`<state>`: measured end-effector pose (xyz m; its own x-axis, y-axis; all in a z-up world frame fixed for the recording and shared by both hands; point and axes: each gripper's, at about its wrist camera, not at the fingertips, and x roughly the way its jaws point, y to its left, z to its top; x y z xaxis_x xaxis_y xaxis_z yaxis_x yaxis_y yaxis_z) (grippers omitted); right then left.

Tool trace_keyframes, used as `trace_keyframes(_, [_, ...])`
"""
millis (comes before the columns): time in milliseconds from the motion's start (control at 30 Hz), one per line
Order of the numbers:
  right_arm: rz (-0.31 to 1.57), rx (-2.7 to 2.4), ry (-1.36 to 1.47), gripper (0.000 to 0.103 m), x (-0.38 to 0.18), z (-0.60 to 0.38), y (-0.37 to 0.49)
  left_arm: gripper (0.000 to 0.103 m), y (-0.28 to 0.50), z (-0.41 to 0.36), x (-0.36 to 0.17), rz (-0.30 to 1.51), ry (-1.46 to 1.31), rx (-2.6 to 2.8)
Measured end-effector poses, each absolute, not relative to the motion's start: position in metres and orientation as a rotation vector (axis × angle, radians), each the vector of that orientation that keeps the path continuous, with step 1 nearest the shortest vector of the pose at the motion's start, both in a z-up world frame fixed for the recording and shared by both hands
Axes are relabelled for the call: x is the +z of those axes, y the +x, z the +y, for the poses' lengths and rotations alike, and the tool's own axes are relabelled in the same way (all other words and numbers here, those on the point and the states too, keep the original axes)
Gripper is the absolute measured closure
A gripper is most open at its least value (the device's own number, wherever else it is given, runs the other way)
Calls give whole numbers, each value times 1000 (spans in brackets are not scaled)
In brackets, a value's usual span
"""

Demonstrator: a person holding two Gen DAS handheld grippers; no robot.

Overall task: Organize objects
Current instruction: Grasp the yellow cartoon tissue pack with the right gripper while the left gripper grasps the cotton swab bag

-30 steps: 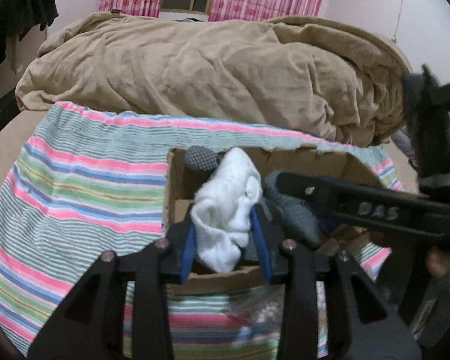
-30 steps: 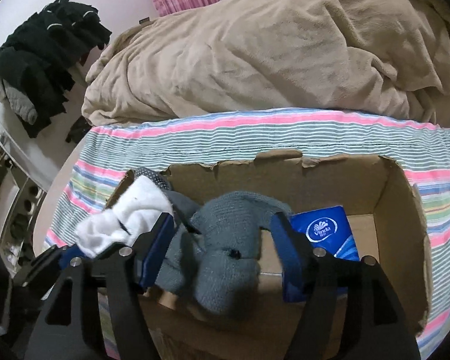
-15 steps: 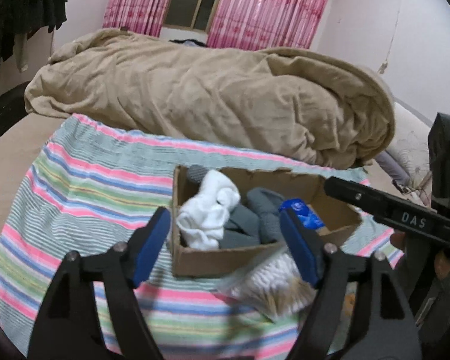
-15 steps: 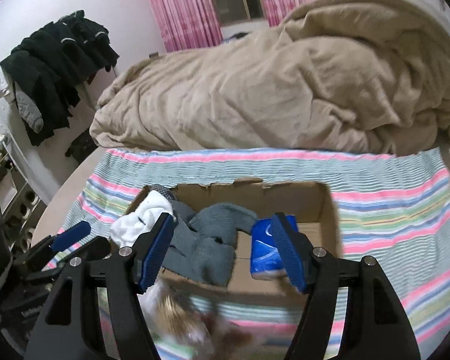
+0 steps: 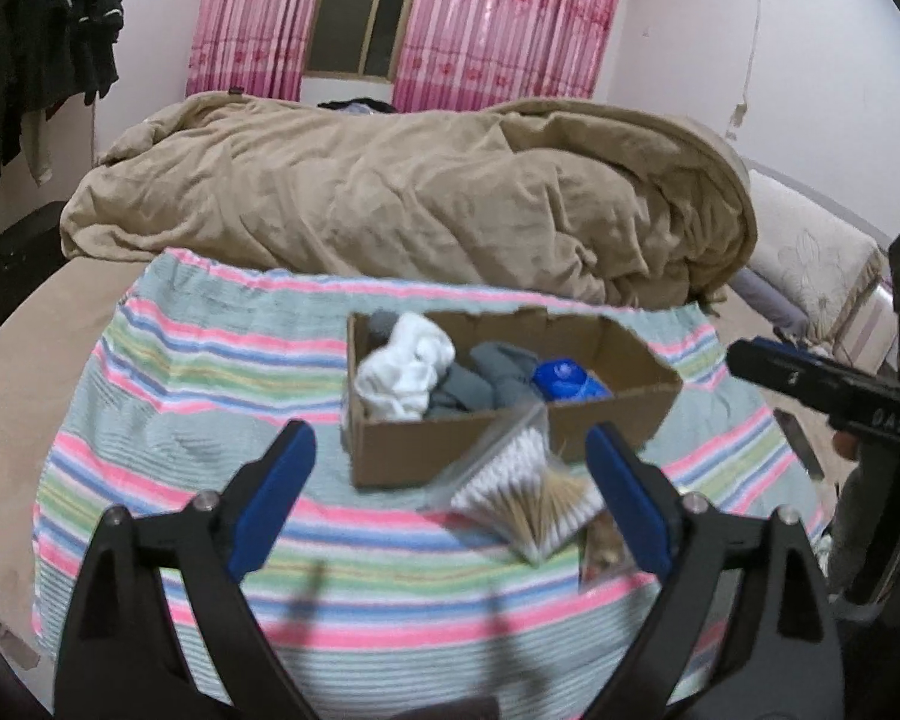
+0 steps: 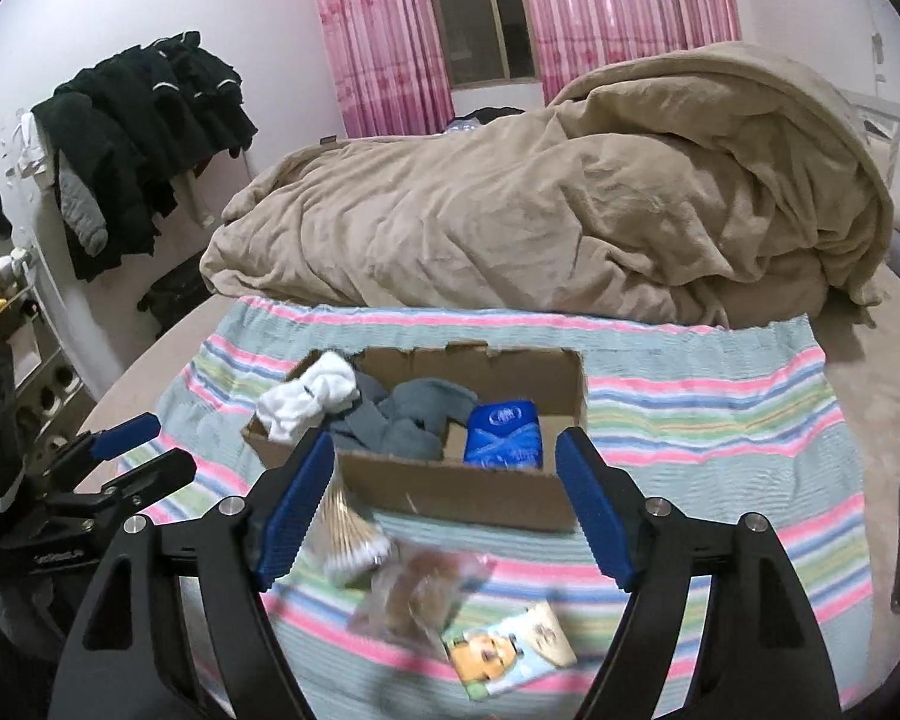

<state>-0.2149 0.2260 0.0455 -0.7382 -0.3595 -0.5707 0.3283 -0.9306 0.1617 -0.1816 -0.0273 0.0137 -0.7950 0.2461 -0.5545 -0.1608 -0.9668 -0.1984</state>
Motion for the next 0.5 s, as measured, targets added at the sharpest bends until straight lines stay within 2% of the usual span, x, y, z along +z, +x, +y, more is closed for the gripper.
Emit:
trace_keyframes(300, [24, -2599, 945, 24, 16, 232, -192, 10, -181, -15, -19, -216, -996, 2713])
trace_keyframes(500, [63, -2585, 1038, 24, -12, 243, -191, 10, -186, 7, -40, -152, -1077, 2681])
